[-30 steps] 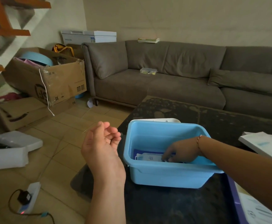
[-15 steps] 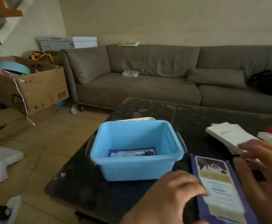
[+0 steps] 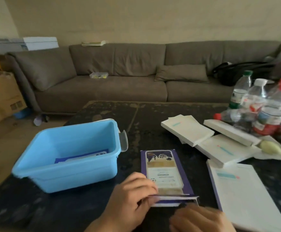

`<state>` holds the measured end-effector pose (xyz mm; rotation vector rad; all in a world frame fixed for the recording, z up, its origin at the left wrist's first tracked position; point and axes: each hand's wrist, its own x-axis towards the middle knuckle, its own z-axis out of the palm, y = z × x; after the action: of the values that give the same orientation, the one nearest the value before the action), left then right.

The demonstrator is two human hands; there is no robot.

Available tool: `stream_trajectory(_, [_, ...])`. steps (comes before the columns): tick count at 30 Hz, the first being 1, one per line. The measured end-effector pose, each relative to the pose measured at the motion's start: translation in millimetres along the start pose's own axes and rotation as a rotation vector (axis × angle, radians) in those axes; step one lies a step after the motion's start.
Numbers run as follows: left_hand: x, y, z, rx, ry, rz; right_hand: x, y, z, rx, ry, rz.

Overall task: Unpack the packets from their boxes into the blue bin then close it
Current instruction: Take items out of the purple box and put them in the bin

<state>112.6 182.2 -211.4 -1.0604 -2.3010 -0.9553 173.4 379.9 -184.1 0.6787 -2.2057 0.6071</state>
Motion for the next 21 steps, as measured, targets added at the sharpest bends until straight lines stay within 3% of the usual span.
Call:
stream_trajectory(2, [7.1,7.5,5.2,-0.076,0.095,-0.106,-6.2,-4.4,15.8,0.126,-0.046,0.046])
stream_trajectory(3, [10.6,10.6,5.4,-0.101,0.121,-0.154,-5.3,-7.0,13.9,0.147,-0.167,0.025])
stream_trajectory(4, [13.7,12.5,4.8,-0.117,0.134,-0.181,-13.3,-0.4,21.2,0.038,-0.12,-0.063])
stream_trajectory(6, [18.9,13.3,3.7,-0.14,0.146,-0.183,-18.9,17.9,14.8,-0.113,-0.31,-0.164])
stream_trajectory(10, [27.6,14.1,3.5,-0.182,0.174,-0.218,-12.7,24.6,22.7,-0.276,-0.306,0.016])
stream_trajectory(21, [26.4,15.1,4.2,-0.258,0.047,-0.356,-6.9,17.1,-3.1,-0.154,-0.307,-0.113])
